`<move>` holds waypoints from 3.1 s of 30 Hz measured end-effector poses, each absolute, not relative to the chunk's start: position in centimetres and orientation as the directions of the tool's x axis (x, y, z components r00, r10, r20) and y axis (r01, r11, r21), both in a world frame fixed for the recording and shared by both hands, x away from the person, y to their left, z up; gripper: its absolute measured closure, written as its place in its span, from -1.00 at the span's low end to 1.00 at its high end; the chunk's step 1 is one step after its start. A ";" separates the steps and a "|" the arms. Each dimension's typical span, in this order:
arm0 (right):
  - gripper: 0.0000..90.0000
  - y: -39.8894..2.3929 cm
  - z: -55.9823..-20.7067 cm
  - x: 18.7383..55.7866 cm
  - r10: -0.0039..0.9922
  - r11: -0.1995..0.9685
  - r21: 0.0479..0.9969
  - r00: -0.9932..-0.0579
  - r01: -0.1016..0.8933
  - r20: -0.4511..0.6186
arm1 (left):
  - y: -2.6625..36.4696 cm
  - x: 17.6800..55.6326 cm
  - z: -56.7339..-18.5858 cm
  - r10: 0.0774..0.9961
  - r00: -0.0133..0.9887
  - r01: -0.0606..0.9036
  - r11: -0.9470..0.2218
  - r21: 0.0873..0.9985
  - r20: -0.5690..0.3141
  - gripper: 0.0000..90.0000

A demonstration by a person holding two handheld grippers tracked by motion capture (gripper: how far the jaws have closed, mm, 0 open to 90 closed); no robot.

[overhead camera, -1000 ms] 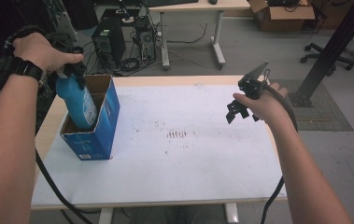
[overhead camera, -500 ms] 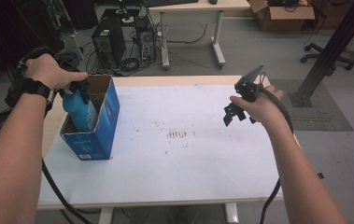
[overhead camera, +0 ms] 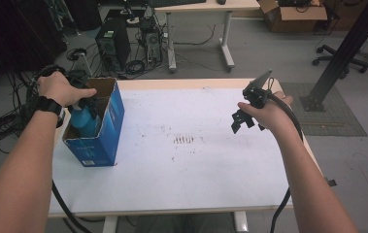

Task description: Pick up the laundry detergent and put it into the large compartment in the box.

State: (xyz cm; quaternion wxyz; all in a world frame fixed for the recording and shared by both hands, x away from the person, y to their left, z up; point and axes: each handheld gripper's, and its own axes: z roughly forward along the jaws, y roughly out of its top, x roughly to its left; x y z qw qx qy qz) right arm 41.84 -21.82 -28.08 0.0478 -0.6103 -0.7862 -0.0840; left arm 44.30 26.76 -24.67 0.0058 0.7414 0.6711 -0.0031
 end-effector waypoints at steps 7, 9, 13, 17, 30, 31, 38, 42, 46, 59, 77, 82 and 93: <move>-0.91 -21.8 -28.5 41.9 0.951 0.243 0.071 -0.252 0.968 0.179 | 26.6 44.4 -26.0 0.994 0.110 0.994 -0.110 -0.009 -0.017 -0.17; -0.91 -21.8 -28.6 41.9 0.951 0.244 0.069 -0.253 0.967 0.179 | 26.6 44.4 -26.5 0.993 0.113 0.993 -0.113 -0.014 -0.019 -0.17; -0.91 -21.8 -28.7 41.9 0.951 0.243 0.069 -0.252 0.967 0.180 | 26.6 44.4 -26.8 0.993 0.116 0.993 -0.116 -0.018 -0.022 -0.17; -0.91 -21.8 -28.8 41.9 0.950 0.245 0.068 -0.254 0.967 0.179 | 26.7 44.4 -27.2 0.992 0.121 0.992 -0.122 -0.021 -0.023 -0.17; -0.91 -21.9 -29.0 41.7 0.950 0.245 0.067 -0.253 0.967 0.183 | 26.9 44.4 -27.5 0.992 0.122 0.992 -0.123 -0.007 -0.029 -0.18; -0.91 -21.9 -29.0 41.7 0.950 0.245 0.067 -0.253 0.967 0.183 | 26.9 44.4 -27.5 0.992 0.122 0.992 -0.123 -0.007 -0.029 -0.18; -0.91 -22.0 -29.0 41.7 0.951 0.242 0.068 -0.251 0.968 0.182 | 26.6 44.4 -27.5 0.991 0.133 0.991 -0.133 -0.002 -0.029 -0.19; -0.91 -21.9 -28.9 41.7 0.951 0.243 0.067 -0.251 0.968 0.182 | 26.5 44.4 -27.4 0.992 0.125 0.992 -0.125 -0.008 -0.030 -0.20; -0.91 -22.0 -29.0 41.7 0.951 0.239 0.066 -0.248 0.969 0.183 | 26.6 44.4 -27.4 0.993 0.119 0.993 -0.119 -0.011 -0.027 -0.25; -0.91 -21.8 -28.9 41.7 0.950 0.243 0.068 -0.251 0.968 0.186 | 26.5 44.1 -25.8 0.992 0.122 0.993 -0.121 0.010 -0.032 -0.31; -0.91 -21.9 -27.8 41.2 0.948 0.241 0.092 -0.254 0.966 0.189 | 24.2 43.5 -19.5 0.990 0.143 0.985 -0.143 0.092 0.006 -0.33; -0.91 -22.3 -27.8 41.2 0.949 0.235 0.092 -0.249 0.968 0.192 | 22.5 43.5 -18.2 0.985 0.169 0.980 -0.170 0.108 0.012 -0.33; -0.91 -22.7 -27.2 41.3 0.950 0.238 0.095 -0.252 0.967 0.185 | 17.3 43.4 -17.2 0.972 0.236 0.965 -0.234 0.114 -0.003 -0.33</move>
